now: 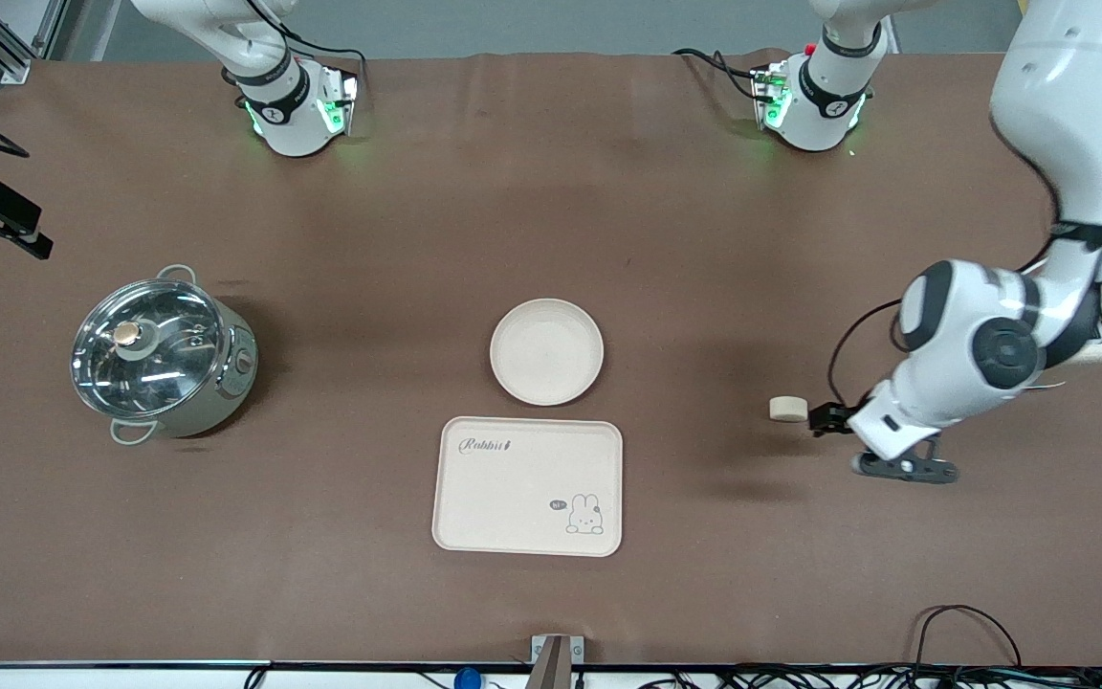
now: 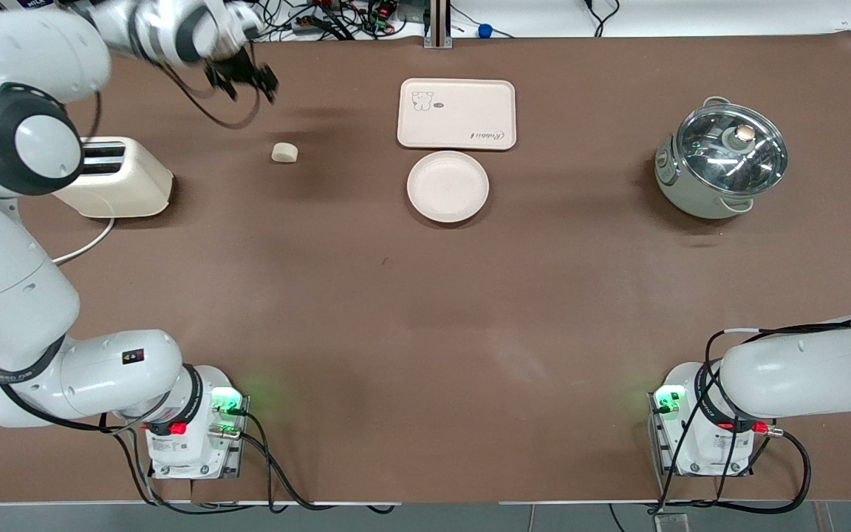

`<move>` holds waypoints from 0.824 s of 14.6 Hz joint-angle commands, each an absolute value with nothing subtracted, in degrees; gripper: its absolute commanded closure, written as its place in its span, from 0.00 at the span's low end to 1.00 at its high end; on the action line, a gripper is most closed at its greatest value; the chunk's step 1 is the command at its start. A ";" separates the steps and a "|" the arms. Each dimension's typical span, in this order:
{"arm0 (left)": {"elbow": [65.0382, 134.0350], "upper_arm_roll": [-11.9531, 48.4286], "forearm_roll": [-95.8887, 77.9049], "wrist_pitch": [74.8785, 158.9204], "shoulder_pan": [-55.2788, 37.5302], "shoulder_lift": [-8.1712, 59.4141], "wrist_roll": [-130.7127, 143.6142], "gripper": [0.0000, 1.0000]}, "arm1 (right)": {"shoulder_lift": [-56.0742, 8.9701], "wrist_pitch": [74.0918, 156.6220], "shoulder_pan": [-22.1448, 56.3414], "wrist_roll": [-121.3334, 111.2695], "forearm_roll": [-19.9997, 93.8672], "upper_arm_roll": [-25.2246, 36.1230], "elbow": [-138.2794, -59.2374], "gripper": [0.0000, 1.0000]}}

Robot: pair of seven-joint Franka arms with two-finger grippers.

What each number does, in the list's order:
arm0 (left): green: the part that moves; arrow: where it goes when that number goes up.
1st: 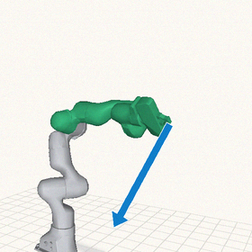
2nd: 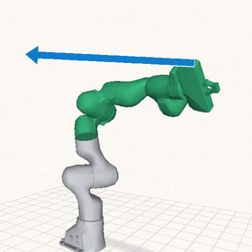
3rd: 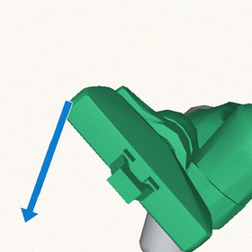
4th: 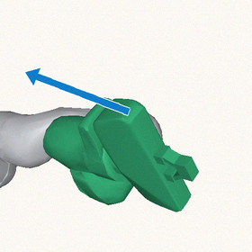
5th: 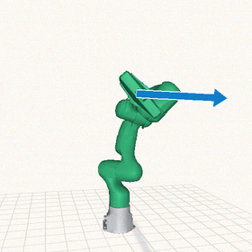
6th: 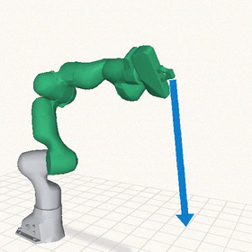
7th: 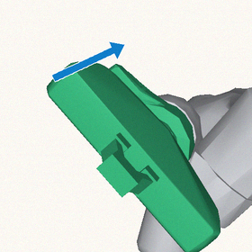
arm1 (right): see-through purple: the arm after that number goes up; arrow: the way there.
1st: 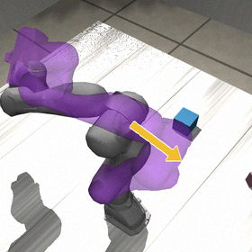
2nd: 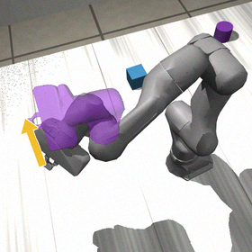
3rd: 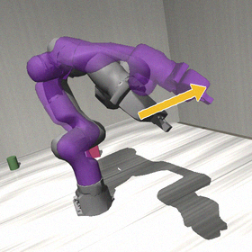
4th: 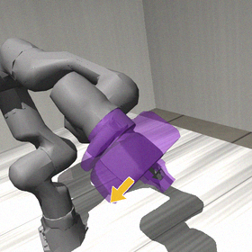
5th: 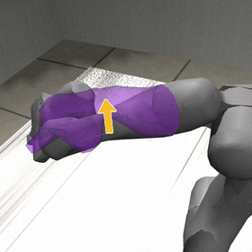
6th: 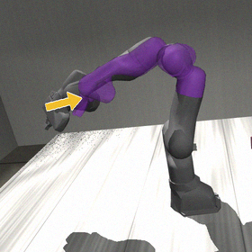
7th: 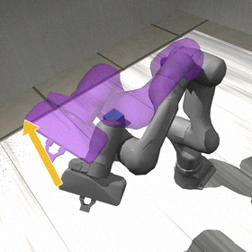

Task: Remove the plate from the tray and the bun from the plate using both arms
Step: 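Lower the bun beside the toaster and open the left gripper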

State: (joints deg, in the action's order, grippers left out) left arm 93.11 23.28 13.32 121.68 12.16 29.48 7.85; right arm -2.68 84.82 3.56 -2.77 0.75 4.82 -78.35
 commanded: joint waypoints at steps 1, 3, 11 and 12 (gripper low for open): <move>84.04 25.04 13.54 107.97 12.30 25.85 7.47 0.00 | -2.02 84.55 3.16 -2.90 -0.26 4.39 -78.49 0.00; 83.76 24.96 13.45 106.26 12.48 20.94 6.77 0.00 | -2.02 84.64 3.16 -2.73 0.17 4.39 -78.49 0.00; 83.75 8.88 -0.23 90.88 0.16 4.42 5.54 0.00 | -1.59 84.02 2.82 -3.08 0.26 4.39 -80.76 0.00; 85.93 2.18 -1.22 90.97 -5.31 2.74 5.10 0.00 | -1.15 84.11 2.73 -3.08 0.26 4.39 -81.29 0.00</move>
State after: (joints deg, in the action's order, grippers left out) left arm 82.46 13.89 2.52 91.83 3.81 6.94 6.65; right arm -2.71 84.01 3.51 -2.78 0.75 4.80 -79.02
